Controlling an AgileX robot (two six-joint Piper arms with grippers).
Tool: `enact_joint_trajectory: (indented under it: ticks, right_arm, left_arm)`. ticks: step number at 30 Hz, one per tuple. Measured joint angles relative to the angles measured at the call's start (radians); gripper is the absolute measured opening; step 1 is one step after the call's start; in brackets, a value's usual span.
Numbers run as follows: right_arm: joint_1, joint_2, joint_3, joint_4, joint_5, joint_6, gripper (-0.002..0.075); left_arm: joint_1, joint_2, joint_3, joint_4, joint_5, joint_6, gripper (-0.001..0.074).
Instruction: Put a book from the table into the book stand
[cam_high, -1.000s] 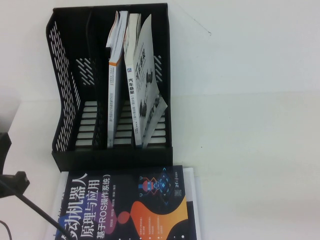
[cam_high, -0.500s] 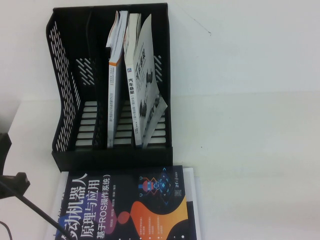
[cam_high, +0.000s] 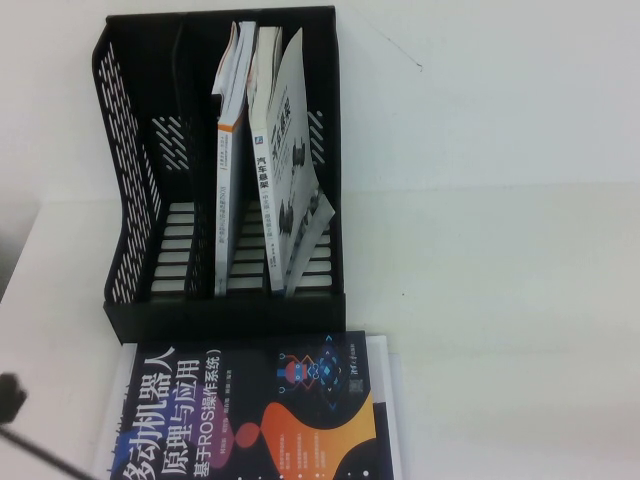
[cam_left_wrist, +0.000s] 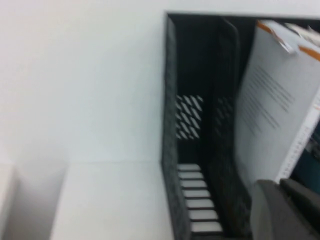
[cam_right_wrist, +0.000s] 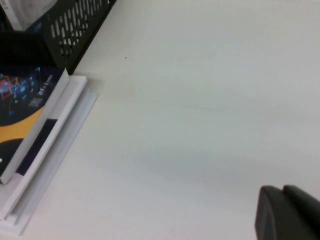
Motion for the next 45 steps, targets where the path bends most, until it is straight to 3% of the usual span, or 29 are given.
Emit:
enact_joint_trajectory:
  ticks: [5,12,20,26,45]
  right_arm:
    - [0.0,0.0,0.0,0.0,0.0,0.0,0.0005]
    - [0.0,0.0,0.0,0.0,0.0,0.0,0.0005]
    - [0.0,0.0,0.0,0.0,0.0,0.0,0.0005]
    - [0.0,0.0,0.0,0.0,0.0,0.0,0.0005]
    - [0.0,0.0,0.0,0.0,0.0,0.0,0.0005]
  left_arm:
    - [0.081,-0.175,0.116,0.0,0.006,0.0,-0.0002]
    - [0.097,-0.391,0.324,0.0,0.034,0.0,-0.0002]
    - [0.097,-0.569,0.356,0.0,0.255,0.0,-0.0002]
    - [0.123,-0.587,0.356,-0.012,0.379,-0.002,-0.0002]
    - [0.139,-0.587,0.35,-0.026,0.436,0.102,-0.0002]
